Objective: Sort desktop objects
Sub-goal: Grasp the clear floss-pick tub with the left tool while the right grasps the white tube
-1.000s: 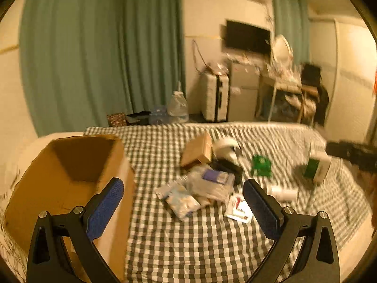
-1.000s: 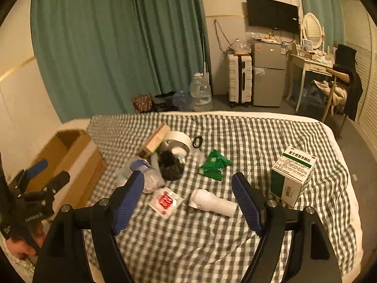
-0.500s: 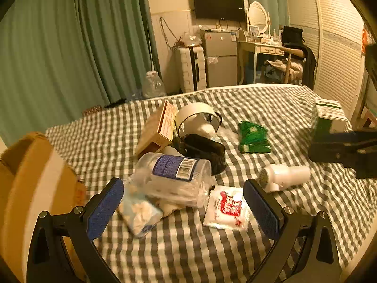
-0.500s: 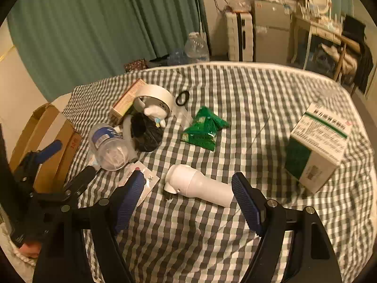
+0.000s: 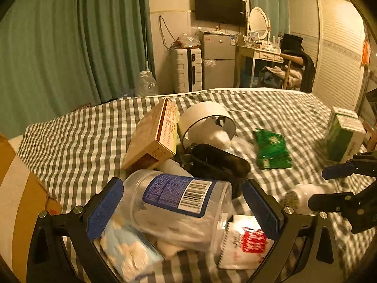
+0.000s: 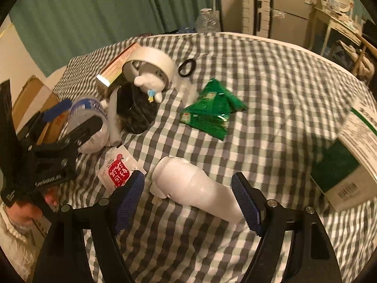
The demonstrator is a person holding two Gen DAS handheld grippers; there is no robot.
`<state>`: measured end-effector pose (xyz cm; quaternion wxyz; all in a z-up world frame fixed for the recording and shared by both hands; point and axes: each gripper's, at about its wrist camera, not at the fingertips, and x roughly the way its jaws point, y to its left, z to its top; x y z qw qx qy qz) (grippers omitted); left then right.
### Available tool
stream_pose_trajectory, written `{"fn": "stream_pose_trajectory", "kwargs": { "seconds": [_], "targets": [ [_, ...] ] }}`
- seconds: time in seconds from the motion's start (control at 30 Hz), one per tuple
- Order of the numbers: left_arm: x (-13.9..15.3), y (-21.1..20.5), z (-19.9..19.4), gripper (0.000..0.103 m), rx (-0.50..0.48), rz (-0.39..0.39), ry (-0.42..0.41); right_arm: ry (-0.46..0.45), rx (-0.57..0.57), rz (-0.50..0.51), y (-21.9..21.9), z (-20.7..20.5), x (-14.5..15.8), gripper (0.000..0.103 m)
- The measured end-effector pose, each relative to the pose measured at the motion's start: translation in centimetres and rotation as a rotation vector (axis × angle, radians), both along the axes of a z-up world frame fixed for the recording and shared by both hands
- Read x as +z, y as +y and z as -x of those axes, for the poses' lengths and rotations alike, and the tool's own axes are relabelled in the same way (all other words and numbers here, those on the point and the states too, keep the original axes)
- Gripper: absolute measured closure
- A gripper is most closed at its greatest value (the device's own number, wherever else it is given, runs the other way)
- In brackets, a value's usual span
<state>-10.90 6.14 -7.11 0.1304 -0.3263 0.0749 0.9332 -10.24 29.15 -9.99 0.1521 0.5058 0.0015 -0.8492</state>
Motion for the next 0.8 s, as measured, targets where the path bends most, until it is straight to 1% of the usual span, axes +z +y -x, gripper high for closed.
{"fn": "stream_pose_trajectory", "kwargs": {
  "seconds": [0.1,0.17,0.27,0.3,0.33,0.37,0.43,0.57,0.63,0.7,0.77,0.8],
  "targets": [
    [-0.6,0.1,0.9,0.0,0.01,0.034,-0.001,-0.02,0.009,-0.027,-0.2,0.8,-1.1,0.026],
    [-1.3,0.2,1.6,0.0,0.018,0.06,-0.011,-0.048,0.022,0.0,-0.3,1.3,-1.8,0.026],
    [-2.3,-0.2,2.6,0.0,0.042,0.066,-0.041,-0.083,0.04,0.01,-0.8,1.5,-2.4,0.026],
    [-2.7,-0.7,2.9,0.0,0.054,0.051,-0.061,-0.109,0.048,-0.008,-1.3,1.5,-2.9,0.026],
    [-2.9,-1.1,2.9,0.0,0.061,0.032,-0.07,-0.131,0.057,-0.046,-1.8,1.5,-3.6,0.026],
    [-3.0,-1.5,3.0,0.0,0.068,0.008,-0.079,-0.121,0.073,-0.088,-2.3,1.2,-3.9,0.026],
    [-3.1,-2.5,3.4,0.0,0.09,-0.058,-0.115,-0.1,0.093,-0.126,-3.0,0.8,-3.9,0.027],
    [-3.6,-4.4,3.4,0.0,0.167,-0.133,-0.198,-0.126,0.052,-0.1,-2.8,0.7,-3.2,0.042],
    [-3.7,-5.3,2.7,0.001,0.192,-0.154,-0.208,-0.136,0.036,-0.099,-2.5,0.8,-2.9,0.043],
    [-3.5,-5.8,2.3,0.005,0.2,-0.168,-0.205,-0.141,0.017,-0.088,-2.0,0.8,-2.6,0.043],
    [-3.1,-6.0,2.1,0.014,0.2,-0.172,-0.207,-0.131,0.008,-0.079,-1.7,0.2,-1.8,0.043],
    [-2.8,-6.0,2.0,0.016,0.2,-0.165,-0.207,-0.126,0.003,-0.075,-1.6,0.0,-1.4,0.043]
  ]
}}
